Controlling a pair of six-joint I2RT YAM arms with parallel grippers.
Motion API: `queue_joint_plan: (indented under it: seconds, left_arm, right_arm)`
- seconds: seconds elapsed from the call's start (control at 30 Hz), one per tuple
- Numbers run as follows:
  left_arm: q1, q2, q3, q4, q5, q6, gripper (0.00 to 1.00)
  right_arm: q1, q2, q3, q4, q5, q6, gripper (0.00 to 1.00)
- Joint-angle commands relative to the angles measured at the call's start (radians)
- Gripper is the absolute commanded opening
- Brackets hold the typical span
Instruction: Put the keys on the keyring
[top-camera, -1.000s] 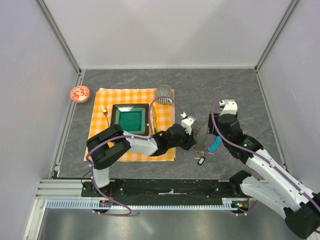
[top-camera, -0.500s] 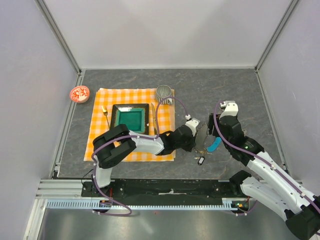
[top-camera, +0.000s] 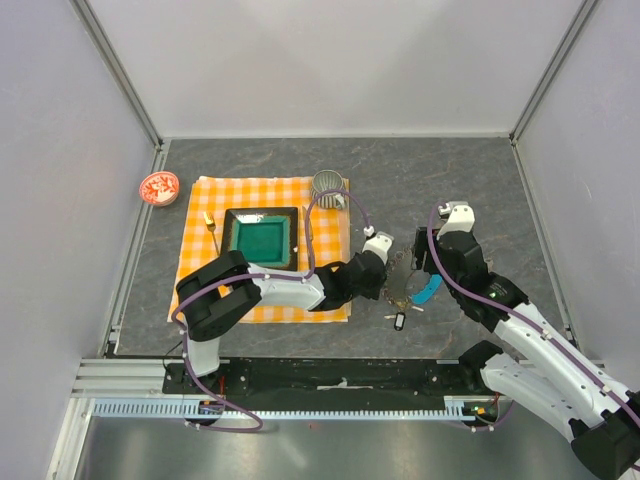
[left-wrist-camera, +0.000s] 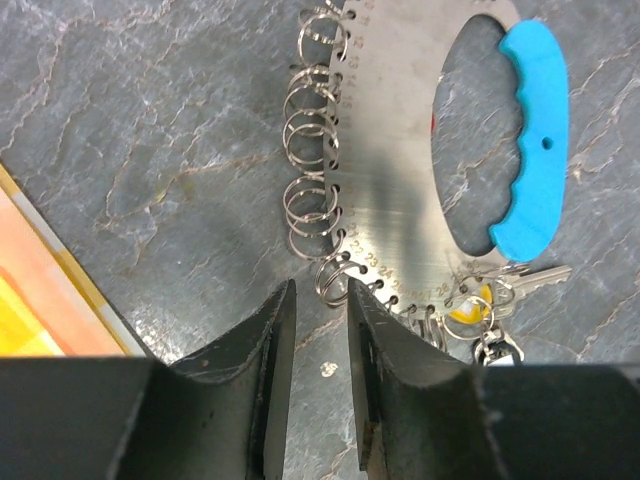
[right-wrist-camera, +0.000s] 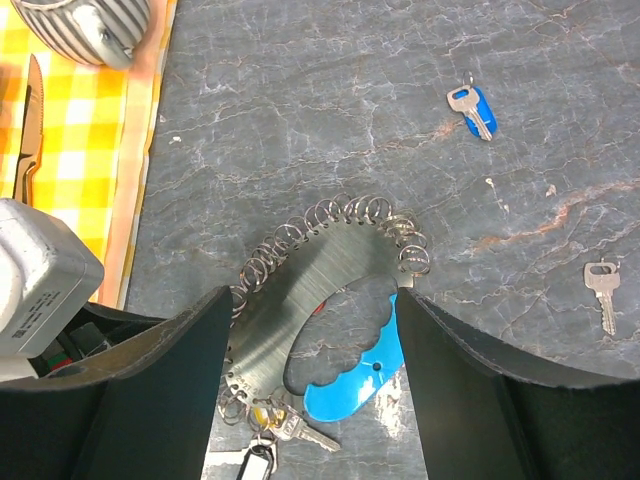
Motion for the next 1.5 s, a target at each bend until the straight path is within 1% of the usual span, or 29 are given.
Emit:
queue_joint_plan:
  seconds: [0.0,0.1,0.37,0.53,0.8,1.13,1.37,1.47]
  left_arm:
    - [-0.005,-0.022,0.029,-0.047,-0.029,-0.059,0.35]
    - [-0.005,-0.019,0.033,-0.047,0.016,-0.085,0.38]
    - [-0.005,-0.018,0.021,-0.037,0.077,-0.128,0.38]
    - [-0.005,-0.017,0.021,-0.027,0.085,-0.144,0.38]
    - [-0.005,-0.053,0.004,-0.021,0.022,-0.193,0.38]
    - [-0.005,-0.011,0.036,-0.033,0.067,-0.210,0.42]
    - [-0.005,0.025,0.056,-0.027,0.102,-0.216,0.41]
    - [-0.005,0.038,0.068,-0.028,0.113,-0.213,0.38]
  right_arm:
    - [-0.003,-0.007,-0.006,0.032,-0.011,0.002,0.74]
    - [-0.003,-0.003,-0.004,0.033,-0.016,0.002,0.74]
    - [-0.005,0.004,-0.006,0.035,-0.028,0.001,0.74]
    - [-0.003,0.008,-0.006,0.035,-0.033,0.001,0.74]
    - [-0.005,0.008,-0.008,0.035,-0.034,0.004,0.74]
    - [-0.003,0.020,-0.008,0.035,-0.039,0.002,0.74]
    - [-0.003,0.030,-0.008,0.038,-0.045,0.004,0.74]
    - [-0.003,0.031,-0.008,0.038,-0.045,0.004,0.74]
